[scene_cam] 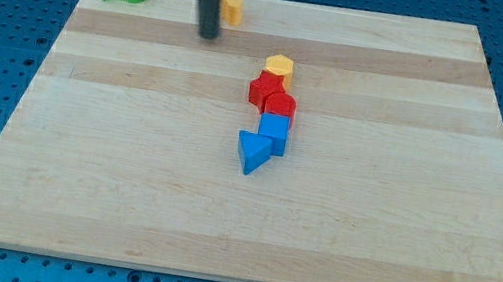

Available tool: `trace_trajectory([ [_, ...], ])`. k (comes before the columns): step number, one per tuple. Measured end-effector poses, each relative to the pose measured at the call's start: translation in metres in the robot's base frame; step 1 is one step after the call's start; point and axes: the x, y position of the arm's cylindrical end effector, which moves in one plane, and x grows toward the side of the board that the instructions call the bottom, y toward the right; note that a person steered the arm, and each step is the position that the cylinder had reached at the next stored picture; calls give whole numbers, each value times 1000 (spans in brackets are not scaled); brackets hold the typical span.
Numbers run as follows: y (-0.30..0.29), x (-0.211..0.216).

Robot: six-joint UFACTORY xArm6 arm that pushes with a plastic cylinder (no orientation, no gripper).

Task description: Slide yellow heart above the yellow hexagon

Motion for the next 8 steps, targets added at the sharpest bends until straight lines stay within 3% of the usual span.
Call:
trace_trajectory([
  [1,-25,-28],
  [2,-11,-64],
  [3,43,-69],
  [4,91,-51],
  [6,90,-65],
  [8,122,-12],
])
